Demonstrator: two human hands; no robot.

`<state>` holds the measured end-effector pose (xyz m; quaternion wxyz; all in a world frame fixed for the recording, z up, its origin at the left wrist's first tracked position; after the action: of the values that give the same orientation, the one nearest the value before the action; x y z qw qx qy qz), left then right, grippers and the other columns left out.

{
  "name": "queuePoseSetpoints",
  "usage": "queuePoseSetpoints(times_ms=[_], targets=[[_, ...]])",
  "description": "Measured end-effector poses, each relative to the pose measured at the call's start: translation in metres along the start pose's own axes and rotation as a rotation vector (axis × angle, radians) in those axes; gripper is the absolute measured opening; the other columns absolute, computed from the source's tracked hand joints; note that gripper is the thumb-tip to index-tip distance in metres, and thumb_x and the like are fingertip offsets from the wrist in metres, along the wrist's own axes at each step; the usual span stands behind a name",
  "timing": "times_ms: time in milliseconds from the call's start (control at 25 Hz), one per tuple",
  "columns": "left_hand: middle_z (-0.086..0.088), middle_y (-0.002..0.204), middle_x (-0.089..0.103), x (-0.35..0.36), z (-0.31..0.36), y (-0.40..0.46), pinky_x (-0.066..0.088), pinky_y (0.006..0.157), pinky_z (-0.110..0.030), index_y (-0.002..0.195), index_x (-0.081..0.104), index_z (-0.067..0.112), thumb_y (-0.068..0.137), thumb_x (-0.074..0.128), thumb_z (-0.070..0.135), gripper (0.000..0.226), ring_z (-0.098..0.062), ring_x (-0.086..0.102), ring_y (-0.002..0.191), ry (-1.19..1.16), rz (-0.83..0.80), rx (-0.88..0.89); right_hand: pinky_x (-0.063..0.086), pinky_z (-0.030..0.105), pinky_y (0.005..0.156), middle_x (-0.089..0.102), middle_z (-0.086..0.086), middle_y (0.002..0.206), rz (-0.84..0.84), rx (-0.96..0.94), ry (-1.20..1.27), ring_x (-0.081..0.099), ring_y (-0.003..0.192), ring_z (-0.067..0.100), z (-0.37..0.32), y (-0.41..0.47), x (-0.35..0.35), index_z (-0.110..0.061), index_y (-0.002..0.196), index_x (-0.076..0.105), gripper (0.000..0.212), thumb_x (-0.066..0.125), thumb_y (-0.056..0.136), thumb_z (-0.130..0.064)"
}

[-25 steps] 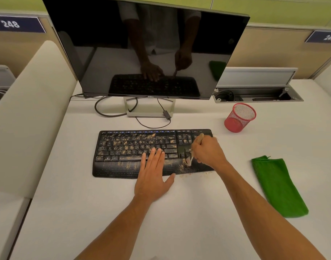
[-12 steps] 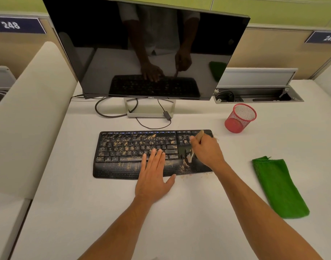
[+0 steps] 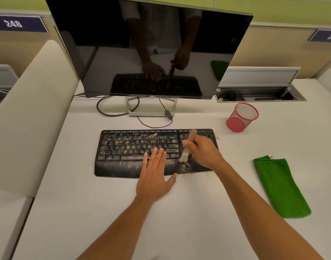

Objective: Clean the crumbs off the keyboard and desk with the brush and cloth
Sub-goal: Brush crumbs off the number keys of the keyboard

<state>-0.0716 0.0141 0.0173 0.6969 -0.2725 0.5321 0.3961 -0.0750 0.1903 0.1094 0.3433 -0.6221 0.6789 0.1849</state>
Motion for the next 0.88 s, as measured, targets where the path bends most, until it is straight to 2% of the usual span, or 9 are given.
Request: queuePoseSetpoints(times_ms=[80, 240, 360, 440, 560, 760, 880], targets=[[0.0, 0.165, 0.005, 0.0, 0.0, 0.0, -0.002, 0.123, -0.047, 0.157, 0.013, 0.013, 0.094, 0.026, 0.066, 0.084, -0.014, -0.013, 0.151, 0.005, -0.002, -0.002, 0.041, 0.019, 0.059, 0.06, -0.007, 0.073, 0.094, 0.028, -0.021, 0.058, 0.067, 0.004, 0.004, 0.001, -0.014, -0.012, 0.093, 0.059, 0.026, 0.049, 0.104, -0.033], [-0.001, 0.165, 0.007, -0.001, 0.0, 0.0, -0.002, 0.123, -0.047, 0.157, 0.014, 0.012, 0.095, 0.026, 0.066, 0.083, -0.015, -0.011, 0.152, 0.005, -0.001, -0.002, 0.036, 0.009, 0.053, 0.058, -0.012, 0.073, 0.236, 0.053, -0.025, 0.054, 0.065, -0.001, 0.008, 0.0, -0.012, -0.011, 0.097, 0.058, 0.024, 0.044, 0.106, -0.028], [0.0, 0.165, 0.004, -0.001, 0.0, 0.0, -0.003, 0.123, -0.047, 0.158, 0.012, 0.013, 0.094, 0.024, 0.066, 0.084, -0.015, -0.013, 0.151, 0.015, -0.014, -0.003, 0.037, 0.015, 0.046, 0.058, -0.003, 0.063, 0.289, 0.051, -0.034, 0.056, 0.054, 0.011, 0.01, -0.002, 0.002, -0.009, 0.082, 0.054, 0.034, 0.039, 0.108, -0.024], [0.0, 0.166, 0.004, -0.002, 0.0, 0.0, -0.003, 0.123, -0.047, 0.158, 0.011, 0.013, 0.094, 0.023, 0.067, 0.084, -0.015, -0.013, 0.151, 0.019, -0.014, -0.004, 0.047, 0.031, 0.045, 0.061, 0.005, 0.057, 0.279, 0.061, -0.056, 0.061, 0.049, 0.021, 0.014, 0.002, 0.008, -0.006, 0.071, 0.055, 0.044, 0.036, 0.107, -0.023], [-0.001, 0.165, 0.005, -0.001, 0.0, 0.0, -0.002, 0.123, -0.047, 0.158, 0.012, 0.013, 0.094, 0.023, 0.067, 0.084, -0.015, -0.012, 0.151, 0.017, -0.011, -0.002, 0.058, 0.046, 0.058, 0.068, 0.011, 0.063, 0.139, 0.11, -0.098, 0.067, 0.055, 0.029, 0.019, 0.01, 0.011, 0.001, 0.073, 0.06, 0.047, 0.035, 0.104, -0.025], [-0.001, 0.165, 0.008, -0.002, 0.001, -0.001, -0.003, 0.123, -0.047, 0.157, 0.014, 0.012, 0.094, 0.025, 0.066, 0.083, -0.015, -0.01, 0.152, 0.009, -0.002, 0.0, 0.059, 0.041, 0.06, 0.069, 0.003, 0.067, 0.275, 0.09, -0.001, 0.067, 0.057, 0.018, 0.016, 0.012, 0.006, -0.008, 0.087, 0.061, 0.039, 0.043, 0.104, -0.038], [-0.001, 0.165, 0.007, -0.003, 0.001, -0.001, -0.004, 0.122, -0.046, 0.157, 0.014, 0.012, 0.094, 0.025, 0.065, 0.083, -0.015, -0.011, 0.151, 0.005, 0.003, -0.001, 0.055, 0.04, 0.055, 0.065, 0.004, 0.063, 0.211, 0.065, -0.123, 0.064, 0.054, 0.021, 0.015, 0.009, 0.014, -0.004, 0.084, 0.059, 0.04, 0.04, 0.106, -0.031]])
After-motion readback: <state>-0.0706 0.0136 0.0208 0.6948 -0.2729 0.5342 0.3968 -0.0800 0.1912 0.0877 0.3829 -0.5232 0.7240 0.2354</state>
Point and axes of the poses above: each hand's wrist, its own y-axis towards the middle knuckle, its own x-axis out of the palm, z = x × y, the point moved 5 cm from there along y, towards the middle knuckle
